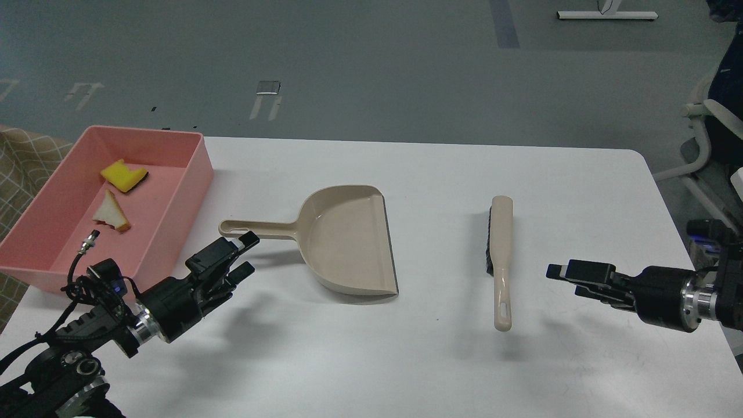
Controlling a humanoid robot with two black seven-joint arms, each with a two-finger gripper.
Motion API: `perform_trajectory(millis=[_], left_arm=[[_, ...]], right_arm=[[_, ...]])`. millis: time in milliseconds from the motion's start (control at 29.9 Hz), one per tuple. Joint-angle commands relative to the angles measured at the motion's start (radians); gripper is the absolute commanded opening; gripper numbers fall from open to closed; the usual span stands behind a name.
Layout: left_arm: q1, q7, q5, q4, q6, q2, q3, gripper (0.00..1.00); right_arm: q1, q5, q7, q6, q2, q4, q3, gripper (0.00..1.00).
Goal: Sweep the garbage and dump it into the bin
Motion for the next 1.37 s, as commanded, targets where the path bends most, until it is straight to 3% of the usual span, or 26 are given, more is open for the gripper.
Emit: perform_trajectory(millis=[0,33,201,268,334,468,569,736,803,836,903,1003,1338], left_arm=[[0.043,-0.008,-0.045,-0.022,-0.088,0.028,-0.110,0.97],[0.044,-0.006,-0.084,-0.022,-0.136,0.028,-0.171,0.97],[0.035,0.012,-0.236,-0.021,-0.136,0.028,-0.376,0.97],[0.011,0.044,-0.287,-0.018,-0.136,0.025,-0.436,0.97],[-0.095,0.127,-0.315,-0.001,-0.136,0.022,-0.459,0.97],[-0.245,0.158,-0.315,0.085,-0.136,0.023,-0.451,0.97],[-0.408,0.161,-0.309,0.231,-0.136,0.007,-0.427,0.97],[-0.707,0.146,-0.309,0.525,-0.136,-0.101,-0.269,0.97],[-0.832,0.114,-0.313,0.703,-0.136,-0.165,-0.185,0.97],[-0.833,0.113,-0.313,0.703,-0.136,-0.165,-0.184,0.97],[-0.906,0.055,-0.310,0.800,-0.136,-0.205,-0.113,0.97],[-0.945,0.003,-0.318,0.849,-0.136,-0.266,-0.027,0.97],[-0.937,-0.011,-0.402,0.866,-0.136,-0.412,-0.008,0.97]], right_arm=[[0.006,0.001,0.016,0.039,-0.036,-0.006,0.082,0.97],[0.004,0.001,0.022,0.061,-0.039,-0.014,0.135,0.97],[0.015,0.001,0.043,0.076,-0.017,-0.075,0.319,0.97],[0.015,0.002,0.047,0.076,0.039,-0.142,0.421,0.99],[0.033,0.001,0.047,0.079,0.148,-0.272,0.520,0.99],[0.165,0.002,0.048,0.079,0.242,-0.440,0.541,0.99],[0.292,0.004,0.062,0.079,0.371,-0.619,0.554,0.99],[0.403,0.004,0.168,0.079,0.529,-0.842,0.558,0.99],[0.438,0.007,0.214,0.079,0.613,-0.944,0.561,0.99],[0.438,0.007,0.214,0.079,0.613,-0.945,0.561,0.99],[0.455,0.065,0.231,0.079,0.685,-1.008,0.590,0.99],[0.455,0.217,0.232,0.079,0.750,-1.045,0.616,0.99],[0.445,0.314,0.231,0.079,0.894,-1.085,0.625,0.99]])
